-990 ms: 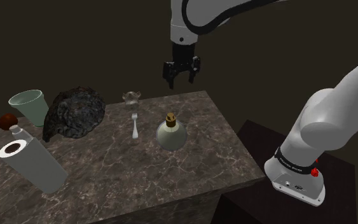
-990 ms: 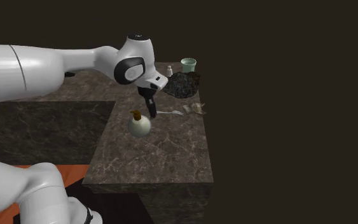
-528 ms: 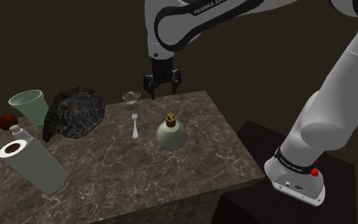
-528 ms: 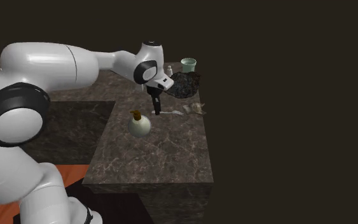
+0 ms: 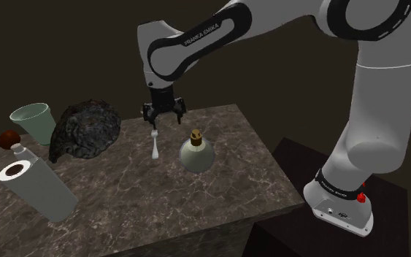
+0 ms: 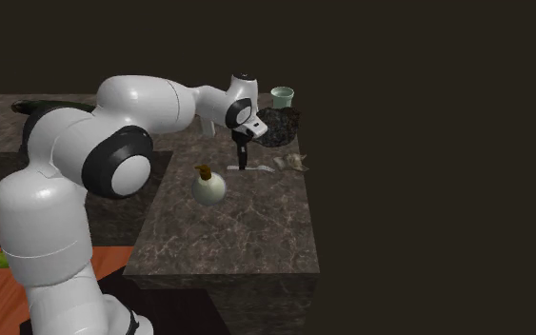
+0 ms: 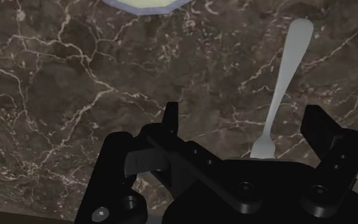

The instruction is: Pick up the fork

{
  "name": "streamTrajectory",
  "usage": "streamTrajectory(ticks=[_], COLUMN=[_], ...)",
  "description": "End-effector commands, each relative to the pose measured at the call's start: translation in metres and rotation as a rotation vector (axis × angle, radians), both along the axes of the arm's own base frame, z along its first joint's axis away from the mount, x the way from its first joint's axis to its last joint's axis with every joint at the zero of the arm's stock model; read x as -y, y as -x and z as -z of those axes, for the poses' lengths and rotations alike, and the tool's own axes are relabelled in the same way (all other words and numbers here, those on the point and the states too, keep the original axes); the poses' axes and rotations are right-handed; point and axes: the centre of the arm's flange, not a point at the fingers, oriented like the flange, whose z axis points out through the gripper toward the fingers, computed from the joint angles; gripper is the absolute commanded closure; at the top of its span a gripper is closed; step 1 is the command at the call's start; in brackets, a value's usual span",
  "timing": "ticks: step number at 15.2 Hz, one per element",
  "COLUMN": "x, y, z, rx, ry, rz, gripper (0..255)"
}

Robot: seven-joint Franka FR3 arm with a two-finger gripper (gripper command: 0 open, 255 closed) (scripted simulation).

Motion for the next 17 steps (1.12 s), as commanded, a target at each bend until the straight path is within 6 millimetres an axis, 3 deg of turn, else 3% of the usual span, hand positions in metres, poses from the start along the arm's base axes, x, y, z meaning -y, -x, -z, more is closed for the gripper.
streamTrajectory(ticks=[1, 5, 13, 15, 16, 17], x=[-0.014, -0.037, -0.038, -0.038, -0.038, -0.038], y=[-0.019, -0.056, -0.059, -0.059, -0.059, -0.059], z=[0.018, 0.052, 0.094, 0.094, 0.094, 0.094], rx=[-0.016, -0.047, -0.049, -0.049, -0.049, -0.049], ry=[-0.003, -0.01, -0.01, -0.01, -0.01, -0.01], rz=[0.029, 0.082, 0.086, 0.086, 0.086, 0.086], gripper=[0, 0, 0, 0, 255, 255])
